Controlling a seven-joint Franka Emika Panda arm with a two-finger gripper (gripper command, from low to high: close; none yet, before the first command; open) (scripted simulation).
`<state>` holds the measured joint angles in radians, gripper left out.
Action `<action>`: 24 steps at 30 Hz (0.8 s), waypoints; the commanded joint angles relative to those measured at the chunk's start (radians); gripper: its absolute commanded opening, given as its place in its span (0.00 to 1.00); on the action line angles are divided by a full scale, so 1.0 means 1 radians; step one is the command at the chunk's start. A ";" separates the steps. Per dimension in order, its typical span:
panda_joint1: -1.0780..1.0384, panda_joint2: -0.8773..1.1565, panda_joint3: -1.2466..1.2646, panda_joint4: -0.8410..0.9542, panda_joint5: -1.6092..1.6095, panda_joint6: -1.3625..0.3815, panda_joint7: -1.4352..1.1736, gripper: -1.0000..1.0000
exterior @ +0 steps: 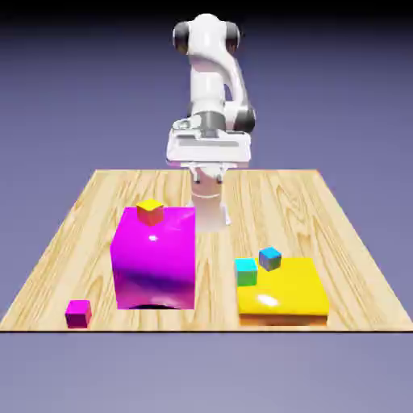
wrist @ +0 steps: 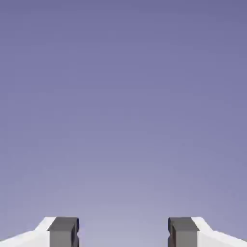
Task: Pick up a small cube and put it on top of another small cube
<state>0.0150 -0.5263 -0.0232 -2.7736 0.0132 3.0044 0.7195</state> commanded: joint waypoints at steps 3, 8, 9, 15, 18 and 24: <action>0.007 0.109 -0.058 0.091 0.033 -0.081 -0.054 0.50; 0.020 0.290 -0.154 0.242 0.088 -0.216 -0.143 0.50; 0.022 0.326 -0.173 0.272 0.099 -0.244 -0.161 0.50; 0.037 0.544 -0.289 0.453 0.165 -0.406 -0.268 0.50; 0.044 0.652 -0.347 0.544 0.198 -0.487 -0.322 0.50; 0.059 0.870 -0.463 0.725 0.264 -0.649 -0.429 0.50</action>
<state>0.0742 0.3435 -0.4858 -2.0489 0.2768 2.3550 0.2907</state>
